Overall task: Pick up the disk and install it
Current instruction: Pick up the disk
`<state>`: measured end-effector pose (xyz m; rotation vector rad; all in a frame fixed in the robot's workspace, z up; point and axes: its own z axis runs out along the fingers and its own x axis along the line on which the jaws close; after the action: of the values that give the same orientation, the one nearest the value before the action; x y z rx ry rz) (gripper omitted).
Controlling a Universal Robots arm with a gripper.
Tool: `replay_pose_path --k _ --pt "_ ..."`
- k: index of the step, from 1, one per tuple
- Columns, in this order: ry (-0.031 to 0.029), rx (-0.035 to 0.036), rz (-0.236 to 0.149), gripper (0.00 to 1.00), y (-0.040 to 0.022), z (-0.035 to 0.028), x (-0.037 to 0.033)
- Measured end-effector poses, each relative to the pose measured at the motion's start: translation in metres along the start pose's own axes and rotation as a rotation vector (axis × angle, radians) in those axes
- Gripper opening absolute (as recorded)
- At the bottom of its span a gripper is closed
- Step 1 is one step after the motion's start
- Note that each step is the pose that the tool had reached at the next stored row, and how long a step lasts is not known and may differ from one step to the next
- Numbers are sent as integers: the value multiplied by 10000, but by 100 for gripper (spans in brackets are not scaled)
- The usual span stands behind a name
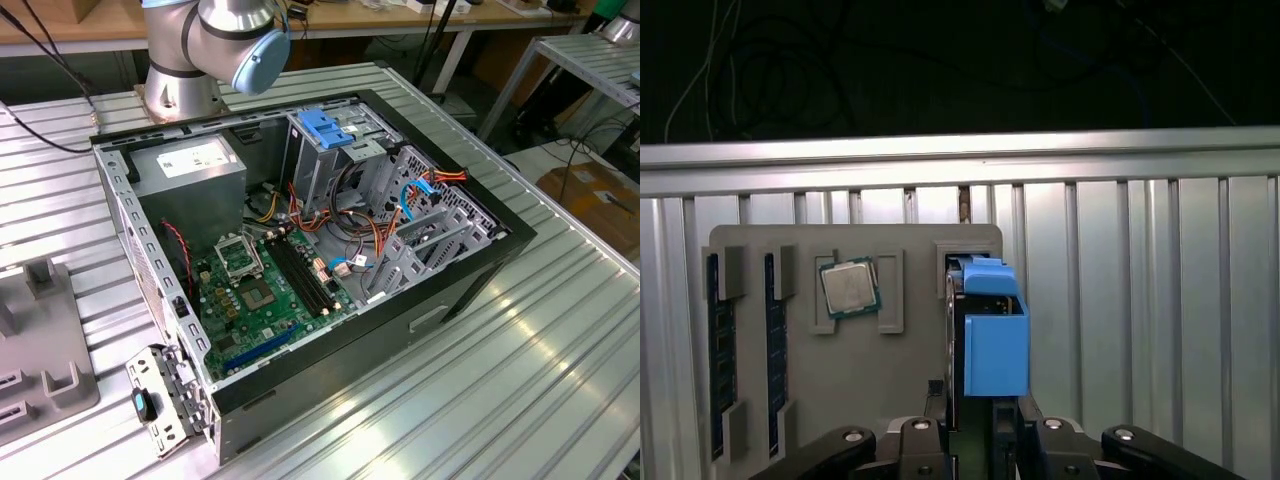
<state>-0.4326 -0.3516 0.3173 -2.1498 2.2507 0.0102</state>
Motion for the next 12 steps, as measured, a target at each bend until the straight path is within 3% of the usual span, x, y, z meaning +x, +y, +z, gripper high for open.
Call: replay_pose_path --k 2,4,5,12 --pt "1 -2 0 35 -1 -65 -2" --pt "0 0 0 35 -3 -207 -5" --pt "-1 1 0 35 -4 -249 -6" --pt "0 0 0 35 -7 -452 -12"
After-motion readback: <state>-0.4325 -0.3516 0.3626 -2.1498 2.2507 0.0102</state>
